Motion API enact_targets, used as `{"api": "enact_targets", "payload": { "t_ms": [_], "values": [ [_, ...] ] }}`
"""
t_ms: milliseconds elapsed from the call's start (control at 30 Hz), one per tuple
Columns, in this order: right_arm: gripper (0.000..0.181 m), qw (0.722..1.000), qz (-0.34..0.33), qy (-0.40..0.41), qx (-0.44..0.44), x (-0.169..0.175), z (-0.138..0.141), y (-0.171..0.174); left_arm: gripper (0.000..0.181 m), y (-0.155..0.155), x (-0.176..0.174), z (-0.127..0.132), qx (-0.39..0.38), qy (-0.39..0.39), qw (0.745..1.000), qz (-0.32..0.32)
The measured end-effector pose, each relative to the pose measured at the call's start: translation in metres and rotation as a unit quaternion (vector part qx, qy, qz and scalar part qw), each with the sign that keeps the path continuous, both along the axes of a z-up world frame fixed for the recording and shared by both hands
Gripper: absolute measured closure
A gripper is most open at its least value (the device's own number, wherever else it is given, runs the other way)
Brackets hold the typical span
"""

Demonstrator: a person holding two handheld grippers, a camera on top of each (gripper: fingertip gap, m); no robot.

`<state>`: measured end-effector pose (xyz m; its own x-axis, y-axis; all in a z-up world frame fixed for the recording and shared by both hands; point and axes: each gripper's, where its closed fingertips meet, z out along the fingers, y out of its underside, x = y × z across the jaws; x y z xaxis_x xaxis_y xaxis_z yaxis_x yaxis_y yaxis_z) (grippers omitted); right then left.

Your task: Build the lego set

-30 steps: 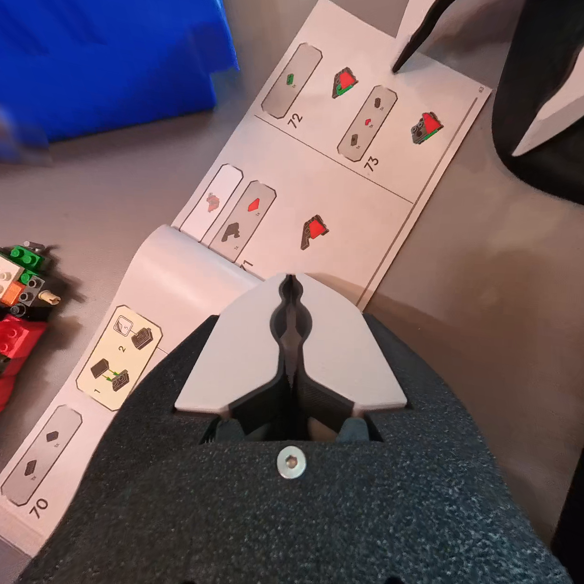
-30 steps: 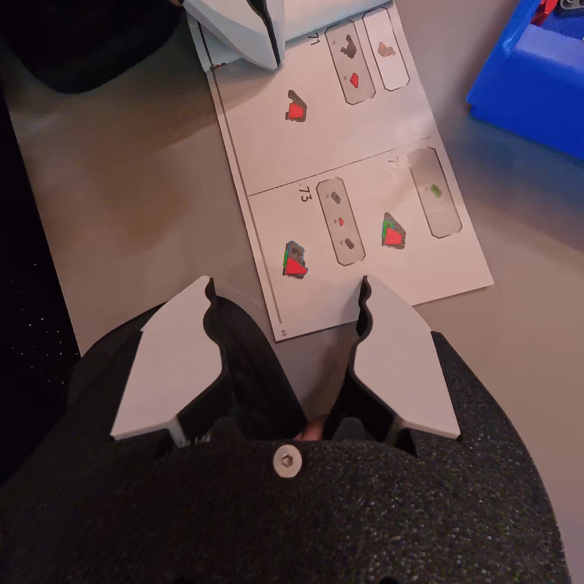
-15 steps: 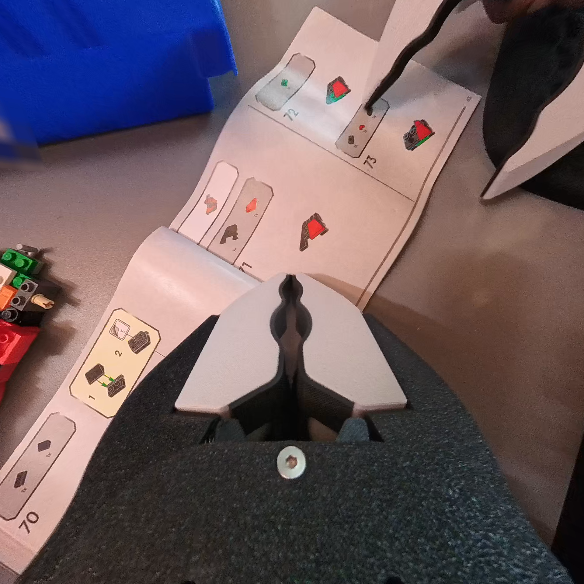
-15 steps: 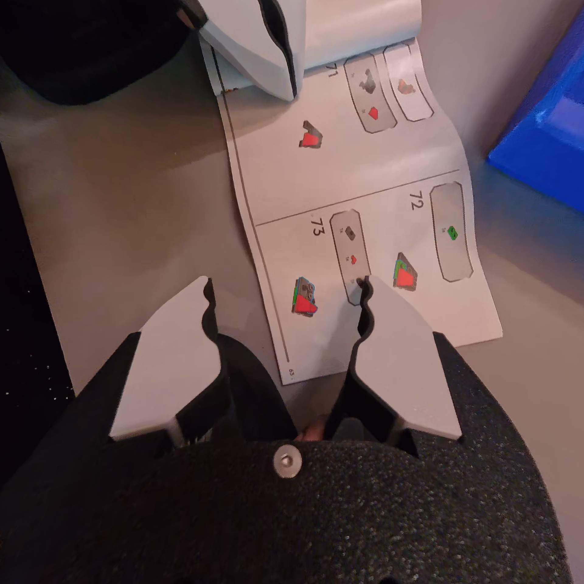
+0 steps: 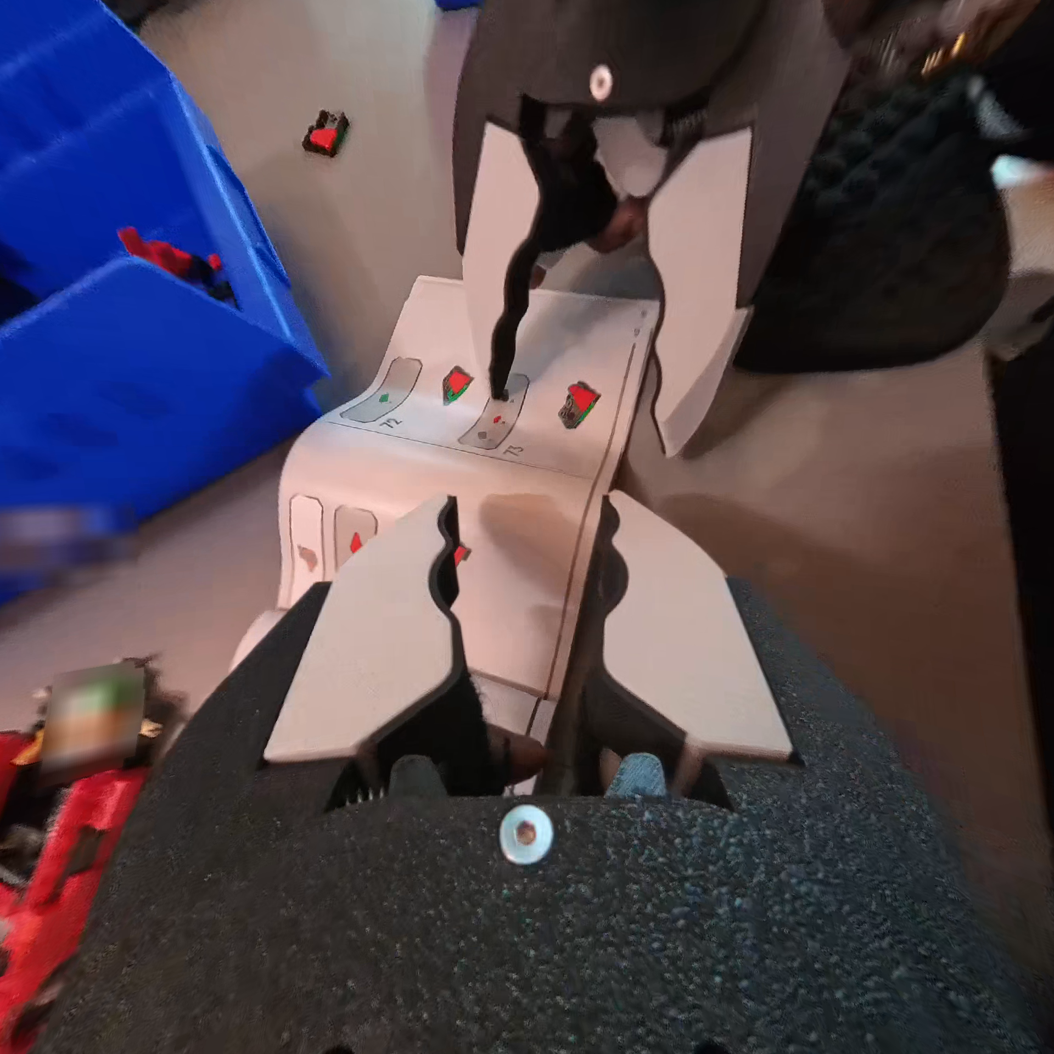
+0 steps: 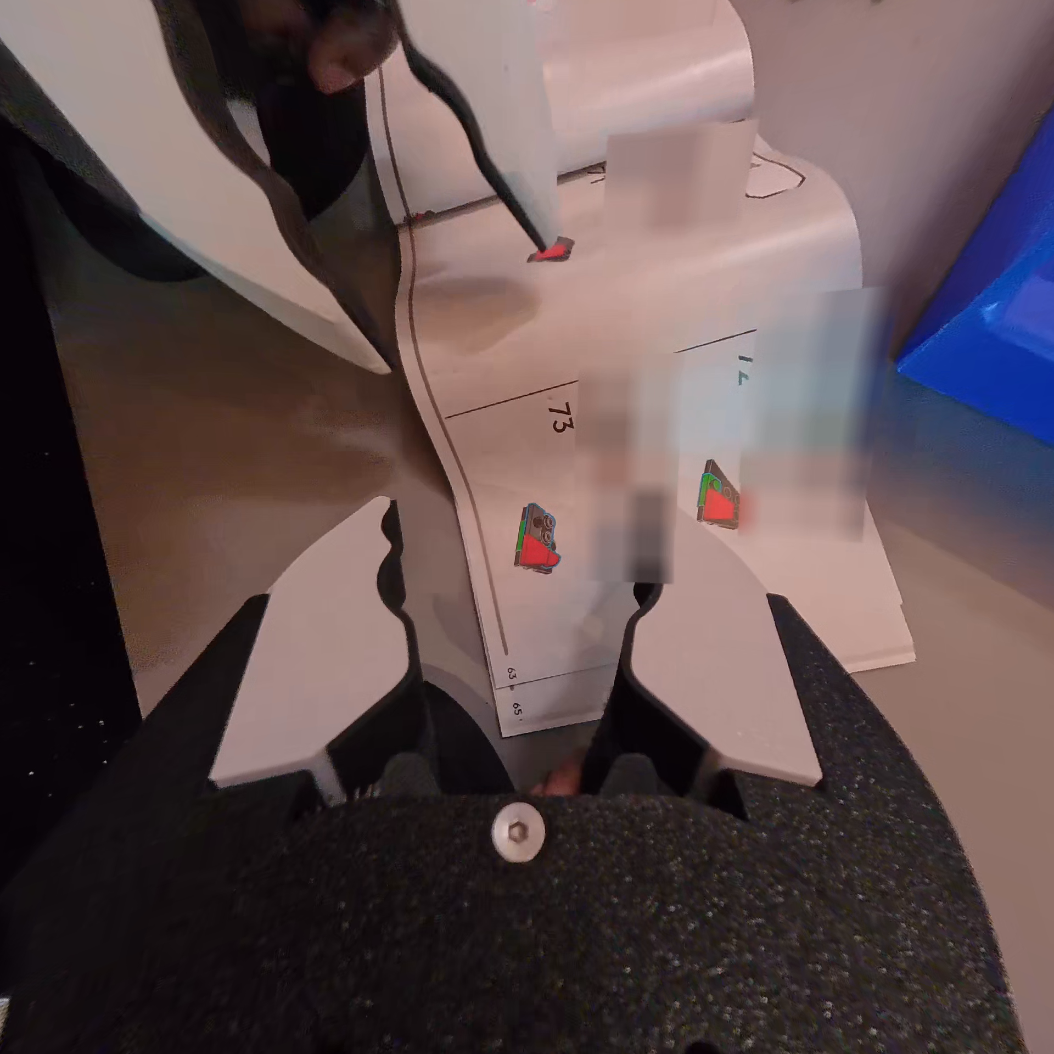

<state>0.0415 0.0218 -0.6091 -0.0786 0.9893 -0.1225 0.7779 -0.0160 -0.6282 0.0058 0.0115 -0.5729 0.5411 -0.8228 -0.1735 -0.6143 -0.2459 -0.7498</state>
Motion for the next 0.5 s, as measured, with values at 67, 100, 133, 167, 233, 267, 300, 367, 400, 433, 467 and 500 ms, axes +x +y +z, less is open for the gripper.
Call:
{"api": "enact_targets", "payload": {
  "t_ms": [67,100,133,167,233,267,300,367,400,433,467,500],
  "values": [
    [0.101,1.000,-0.001,0.000,0.000,0.000,0.000,0.000,0.134,-0.001,0.000,-0.006,0.016,0.040,0.999,-0.011],
    [0.101,1.000,-0.001,-0.002,0.002,0.000,0.000,0.000,0.133,-0.001,-0.001,-0.009,0.016,0.053,0.998,-0.015],
    [0.102,1.000,-0.001,-0.003,0.003,0.000,0.000,0.000,0.133,-0.001,-0.002,-0.011,0.017,0.063,0.998,-0.015],
    [0.102,1.000,-0.001,-0.004,0.003,0.000,0.000,0.000,0.135,0.000,-0.003,-0.012,0.022,0.072,0.997,-0.015],
    [0.101,1.000,0.001,-0.003,0.000,0.000,0.000,0.000,0.145,0.001,-0.004,-0.008,0.047,0.087,0.995,-0.023],
    [0.100,1.000,0.004,-0.004,-0.003,0.000,0.000,-0.001,0.154,0.000,-0.003,-0.004,0.059,0.083,0.995,-0.027],
    [0.101,1.000,0.014,-0.006,-0.007,0.000,0.001,-0.003,0.164,-0.001,-0.001,0.001,0.065,0.071,0.995,-0.026],
    [0.102,0.999,0.027,0.024,0.003,-0.002,0.012,-0.006,0.176,0.002,-0.004,0.009,0.075,0.042,0.996,0.003],
    [0.104,0.997,0.024,0.067,0.022,-0.007,0.026,-0.005,0.178,0.003,-0.008,0.011,0.073,0.029,0.997,0.023],
    [0.107,0.993,0.017,0.110,0.044,-0.009,0.041,-0.003,0.180,0.004,-0.011,0.014,0.071,0.011,0.996,0.043],
    [0.108,0.986,0.007,0.148,0.075,-0.010,0.055,0.000,0.181,0.005,-0.014,0.017,0.069,-0.008,0.996,0.061],
    [0.108,0.977,-0.009,0.179,0.118,-0.008,0.067,0.005,0.181,0.005,-0.017,0.019,0.068,-0.023,0.994,0.079]
  ]
}}
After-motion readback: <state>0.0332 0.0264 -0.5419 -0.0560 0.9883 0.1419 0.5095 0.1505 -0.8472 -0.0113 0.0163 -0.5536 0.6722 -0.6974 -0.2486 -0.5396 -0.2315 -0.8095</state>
